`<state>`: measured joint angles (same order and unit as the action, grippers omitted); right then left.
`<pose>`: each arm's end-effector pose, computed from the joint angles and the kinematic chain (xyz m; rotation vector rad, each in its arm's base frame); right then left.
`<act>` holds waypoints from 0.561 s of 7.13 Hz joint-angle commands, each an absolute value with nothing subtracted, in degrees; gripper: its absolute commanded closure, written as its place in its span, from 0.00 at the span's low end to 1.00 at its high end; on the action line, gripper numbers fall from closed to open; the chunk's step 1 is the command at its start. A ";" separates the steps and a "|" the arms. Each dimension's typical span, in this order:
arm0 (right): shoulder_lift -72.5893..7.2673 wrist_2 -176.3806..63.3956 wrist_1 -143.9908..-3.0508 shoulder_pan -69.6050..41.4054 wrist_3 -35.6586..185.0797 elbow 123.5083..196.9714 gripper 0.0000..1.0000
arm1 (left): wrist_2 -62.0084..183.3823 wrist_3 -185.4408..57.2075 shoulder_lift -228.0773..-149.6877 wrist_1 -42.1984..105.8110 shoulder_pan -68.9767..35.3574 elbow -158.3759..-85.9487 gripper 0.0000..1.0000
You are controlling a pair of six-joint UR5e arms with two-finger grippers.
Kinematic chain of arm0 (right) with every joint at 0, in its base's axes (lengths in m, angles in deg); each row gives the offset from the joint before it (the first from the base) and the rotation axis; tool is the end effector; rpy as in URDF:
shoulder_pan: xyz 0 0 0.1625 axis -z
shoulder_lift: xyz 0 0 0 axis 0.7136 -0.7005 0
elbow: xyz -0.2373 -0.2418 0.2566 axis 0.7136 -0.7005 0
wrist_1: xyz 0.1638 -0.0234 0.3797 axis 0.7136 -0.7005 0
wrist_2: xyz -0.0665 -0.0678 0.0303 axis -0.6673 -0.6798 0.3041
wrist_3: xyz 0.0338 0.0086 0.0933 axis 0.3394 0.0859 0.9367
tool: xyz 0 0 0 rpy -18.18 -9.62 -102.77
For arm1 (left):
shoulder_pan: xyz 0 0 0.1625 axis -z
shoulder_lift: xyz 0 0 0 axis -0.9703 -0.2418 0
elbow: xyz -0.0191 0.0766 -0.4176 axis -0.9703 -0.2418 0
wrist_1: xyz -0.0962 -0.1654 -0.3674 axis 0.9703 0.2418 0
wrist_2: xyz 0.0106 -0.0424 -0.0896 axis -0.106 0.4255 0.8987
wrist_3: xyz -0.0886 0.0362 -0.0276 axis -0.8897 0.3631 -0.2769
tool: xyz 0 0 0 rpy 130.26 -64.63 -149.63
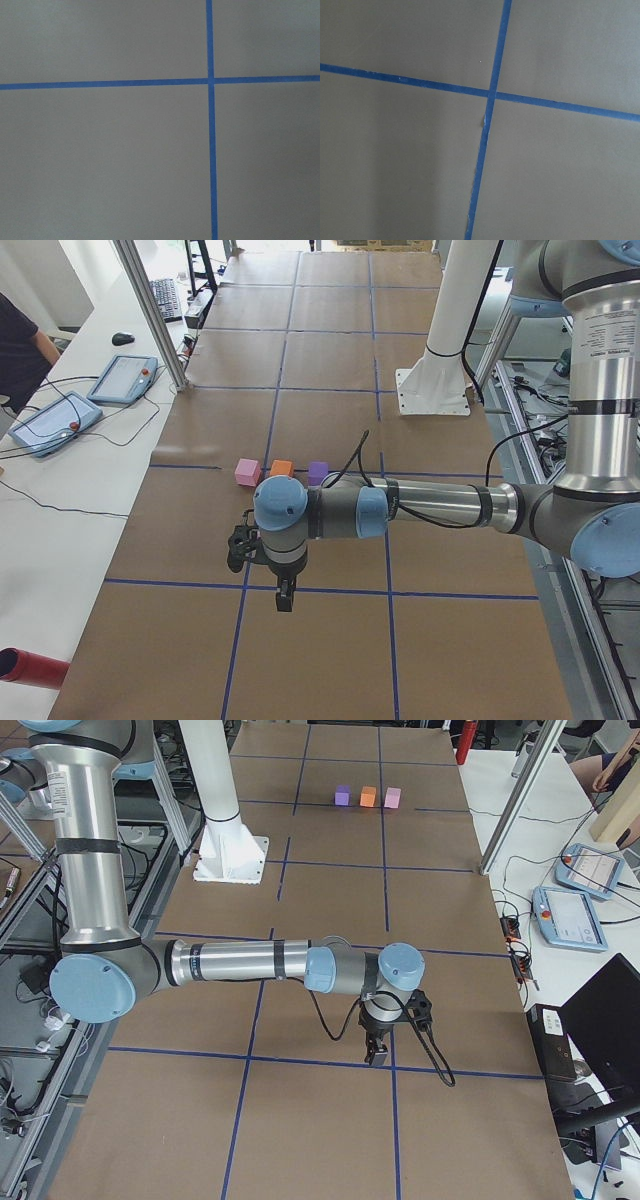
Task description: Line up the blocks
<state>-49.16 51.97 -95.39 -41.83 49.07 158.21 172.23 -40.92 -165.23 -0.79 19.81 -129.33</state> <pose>0.0437 -0.5150 0.6368 -0.0264 -0.7272 -0.1708 -0.1114 -0.4489 0.6351 0.0565 0.7505 0.0293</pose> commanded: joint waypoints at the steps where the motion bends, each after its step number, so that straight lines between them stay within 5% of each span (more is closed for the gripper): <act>1: -49.16 51.97 -95.39 -41.92 49.07 158.21 0.00 | 172.22 -37.71 -165.86 -0.72 19.88 -129.37 0.00; 4: -49.16 51.97 -95.39 -41.83 49.07 158.21 0.00 | 172.40 -37.70 -165.77 -0.54 19.88 -128.32 0.00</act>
